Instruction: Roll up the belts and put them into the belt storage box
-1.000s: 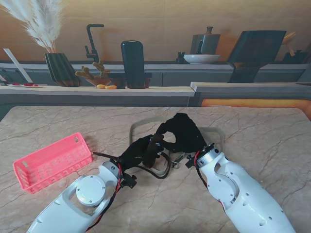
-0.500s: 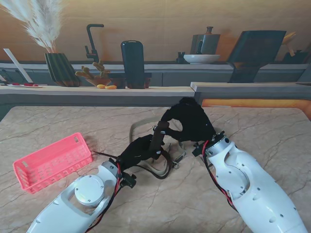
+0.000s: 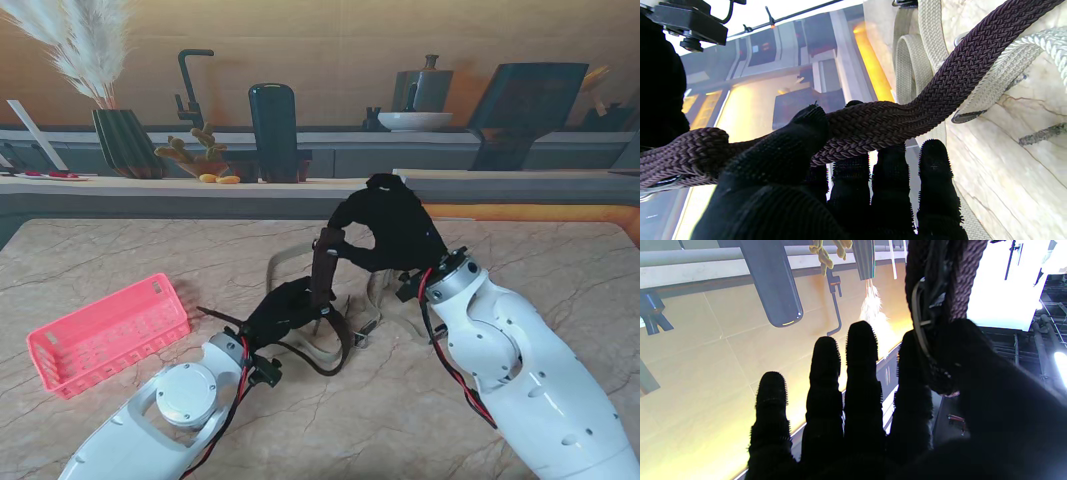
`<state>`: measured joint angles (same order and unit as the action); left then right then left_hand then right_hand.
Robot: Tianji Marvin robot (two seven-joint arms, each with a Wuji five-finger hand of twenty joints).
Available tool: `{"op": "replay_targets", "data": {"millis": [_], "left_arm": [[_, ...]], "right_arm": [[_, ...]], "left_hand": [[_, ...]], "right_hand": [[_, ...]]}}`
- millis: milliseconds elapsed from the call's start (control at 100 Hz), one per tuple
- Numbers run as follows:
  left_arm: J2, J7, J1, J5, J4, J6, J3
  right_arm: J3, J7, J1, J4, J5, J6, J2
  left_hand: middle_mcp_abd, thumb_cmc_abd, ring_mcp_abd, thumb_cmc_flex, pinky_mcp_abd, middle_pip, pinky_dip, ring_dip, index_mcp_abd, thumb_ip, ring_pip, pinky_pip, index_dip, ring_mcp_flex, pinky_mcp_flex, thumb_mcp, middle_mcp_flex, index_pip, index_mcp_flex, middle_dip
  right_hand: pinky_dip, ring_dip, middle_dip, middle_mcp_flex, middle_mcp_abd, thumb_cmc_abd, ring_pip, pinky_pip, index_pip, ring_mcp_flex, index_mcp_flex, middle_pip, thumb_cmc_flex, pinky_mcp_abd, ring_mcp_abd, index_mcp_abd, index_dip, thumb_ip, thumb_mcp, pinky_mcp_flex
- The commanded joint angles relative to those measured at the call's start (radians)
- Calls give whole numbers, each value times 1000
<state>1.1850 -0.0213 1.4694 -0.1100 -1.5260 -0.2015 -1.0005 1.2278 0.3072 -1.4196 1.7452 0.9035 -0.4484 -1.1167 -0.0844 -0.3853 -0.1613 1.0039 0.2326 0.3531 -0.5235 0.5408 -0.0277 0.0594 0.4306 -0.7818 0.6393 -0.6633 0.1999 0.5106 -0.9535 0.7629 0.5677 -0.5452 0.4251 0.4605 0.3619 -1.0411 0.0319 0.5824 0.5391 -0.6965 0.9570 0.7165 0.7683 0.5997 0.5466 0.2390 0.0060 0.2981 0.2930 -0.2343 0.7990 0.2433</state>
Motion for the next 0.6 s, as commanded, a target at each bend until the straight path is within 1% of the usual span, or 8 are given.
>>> {"op": "replay_targets", "data": {"millis": [0, 110, 170, 210, 310, 510, 530, 590], "left_arm": [[10, 2, 5, -11, -1, 19, 4], [14, 1, 1, -31, 1, 44, 6], [15, -4, -2, -38, 4, 52, 8], [16, -4, -5, -39, 6, 55, 10], [17, -4, -7, -45, 10, 57, 12], [15, -8, 1, -53, 0, 45, 8], [14, -10, 3, -55, -2, 44, 7], [13, -15, 9, -64, -9, 43, 3]], "right_arm": [[4, 2, 8, 17, 5, -9, 0], [7, 7, 11, 13, 22, -20, 3], [10, 19, 13, 8, 48, -27, 6], [12, 28, 15, 4, 66, -29, 8], [13, 43, 21, -7, 96, -33, 12], [-3, 61, 37, -47, 127, -35, 18], [-5, 62, 38, -52, 129, -35, 19], [-12, 64, 43, -68, 135, -34, 21]], "left_hand": [[-1, 51, -11, 70, -16, -2, 3, -9, -41, 29, 9, -20, -13, 9, -10, -68, -24, 42, 22, -8], [-28, 82, -34, 109, -16, 28, -6, 8, -13, 26, 48, -44, -21, -17, -5, -115, -38, 46, 35, -6], [-37, 84, -38, 112, -18, 40, -8, 14, -5, 25, 61, -50, -22, -28, -2, -120, -46, 48, 40, -7], [-39, 81, -54, 113, -19, 45, -10, 17, -1, 23, 68, -54, -24, -26, -1, -123, -48, 48, 43, -5], [-42, 74, -50, 107, -21, 49, -12, 20, 8, 21, 79, -64, -33, -29, 3, -120, -57, 47, 55, 4], [-61, 46, -57, 81, -19, 82, -19, 19, 49, 26, 125, -122, -63, -72, 28, -63, -102, 65, 88, 45], [-61, 35, -60, 59, -16, 95, -14, 16, 53, 37, 138, -133, -71, -76, 28, -22, -106, 77, 90, 57], [-65, 23, -66, 49, -12, 104, -14, 17, 59, 39, 149, -144, -72, -84, 32, -3, -115, 85, 94, 60]], "right_hand": [[-19, 5, 7, -16, 21, -47, -9, -23, 100, 28, 63, -12, 81, -3, -30, 110, 35, -2, 69, 0], [-23, 5, 8, -14, 20, -47, -10, -23, 100, 28, 63, -12, 82, -2, -31, 106, 37, -3, 69, -1], [-24, 6, 9, -14, 20, -49, -10, -23, 99, 28, 63, -11, 82, 0, -30, 105, 37, -3, 69, -2], [-25, 6, 9, -13, 20, -49, -10, -23, 98, 27, 61, -11, 82, 0, -31, 106, 37, -3, 68, -2], [-28, 7, 10, -11, 20, -51, -9, -23, 98, 26, 59, -10, 83, 0, -30, 104, 39, -2, 67, -3], [-33, 9, 10, -5, 20, -55, -6, -26, 98, 23, 56, -5, 84, 0, -32, 107, 43, -2, 62, -5], [-33, 9, 10, -5, 21, -55, -5, -26, 98, 23, 55, -4, 84, 0, -32, 107, 43, -2, 62, -6], [-34, 9, 10, -5, 19, -56, -5, -27, 98, 21, 54, -3, 84, 0, -31, 105, 43, -1, 61, -8]]}}
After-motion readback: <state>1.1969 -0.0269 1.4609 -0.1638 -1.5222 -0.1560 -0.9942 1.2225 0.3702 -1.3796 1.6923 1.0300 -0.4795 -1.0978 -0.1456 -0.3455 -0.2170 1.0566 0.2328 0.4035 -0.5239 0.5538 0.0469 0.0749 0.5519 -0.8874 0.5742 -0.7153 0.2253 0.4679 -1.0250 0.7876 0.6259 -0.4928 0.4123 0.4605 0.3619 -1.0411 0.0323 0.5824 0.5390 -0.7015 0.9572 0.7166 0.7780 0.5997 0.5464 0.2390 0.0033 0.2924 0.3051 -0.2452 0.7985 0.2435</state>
